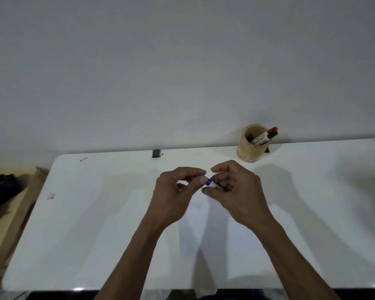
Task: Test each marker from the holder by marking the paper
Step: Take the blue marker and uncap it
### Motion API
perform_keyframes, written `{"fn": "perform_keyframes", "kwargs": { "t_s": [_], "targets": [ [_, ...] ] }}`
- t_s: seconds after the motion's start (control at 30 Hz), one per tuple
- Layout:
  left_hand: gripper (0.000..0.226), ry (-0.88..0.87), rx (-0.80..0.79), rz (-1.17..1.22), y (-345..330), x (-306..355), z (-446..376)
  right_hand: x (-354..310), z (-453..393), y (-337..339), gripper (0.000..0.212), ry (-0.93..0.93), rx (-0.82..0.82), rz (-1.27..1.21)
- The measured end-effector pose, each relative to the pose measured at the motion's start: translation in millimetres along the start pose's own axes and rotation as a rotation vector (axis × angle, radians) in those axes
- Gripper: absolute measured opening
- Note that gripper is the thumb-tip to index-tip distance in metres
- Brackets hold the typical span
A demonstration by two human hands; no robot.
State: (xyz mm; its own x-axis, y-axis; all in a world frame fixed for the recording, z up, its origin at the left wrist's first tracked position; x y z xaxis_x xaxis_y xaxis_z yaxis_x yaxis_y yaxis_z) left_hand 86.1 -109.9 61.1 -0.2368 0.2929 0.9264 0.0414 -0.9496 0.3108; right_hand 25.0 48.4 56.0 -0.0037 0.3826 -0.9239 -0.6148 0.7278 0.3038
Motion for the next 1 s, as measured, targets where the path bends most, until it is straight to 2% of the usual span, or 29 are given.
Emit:
{"fn": "perform_keyframes", "kwargs": {
  "t_s": [0.1, 0.2, 0.27, 0.4, 0.53, 0.73, 1.0],
  "targets": [
    [0.007, -0.005, 0.032, 0.105, 19.3, -14.6, 22.1, -11.7, 8.7, -23.9, 0.034, 0.012, -0.061, 0.055],
    [0.009, 0.007, 0.095, 0.327, 41.1, -36.2, 42.4, -15.9, 16.0, -37.1, 0.025, 0.008, -0.092, 0.12],
    [0.008, 0.013, 0.126, 0.409, 53.4, -49.3, 53.0, -16.9, 20.8, -42.3, 0.024, 0.023, -0.076, 0.056],
    [0.008, -0.008, 0.083, 0.379, 64.3, -58.5, 69.1, -18.5, 28.0, -52.9, 0.028, 0.054, 0.01, -0.391],
    [0.008, -0.006, 0.042, 0.313, 64.7, -62.6, 75.4, -10.0, 30.3, -79.8, 0.03, 0.008, 0.091, -0.857],
    [0.01, 0.038, 0.008, 0.231, 56.8, -68.1, 63.7, 2.5, 23.3, -111.4, 0.024, -0.066, 0.044, -0.779],
    [0.015, 0.111, -0.007, 0.264, 49.0, -75.9, 42.0, 17.9, -0.9, -97.5, 0.015, -0.025, 0.034, -0.733]
  ]
}}
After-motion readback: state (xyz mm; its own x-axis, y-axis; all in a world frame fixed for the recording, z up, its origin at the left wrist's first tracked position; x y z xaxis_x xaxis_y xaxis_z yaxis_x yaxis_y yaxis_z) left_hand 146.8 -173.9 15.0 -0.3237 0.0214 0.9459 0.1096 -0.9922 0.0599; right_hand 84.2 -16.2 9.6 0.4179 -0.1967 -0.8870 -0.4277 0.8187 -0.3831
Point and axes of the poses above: each hand's wrist, its own z-axis away from the middle knuckle, its own y-axis out of the back of the hand, x = y × z, the point moved 6 cm from there along -z, towards the middle knuckle, and after that the axes turned 15 degrees about -x, right-handed, at the moved point
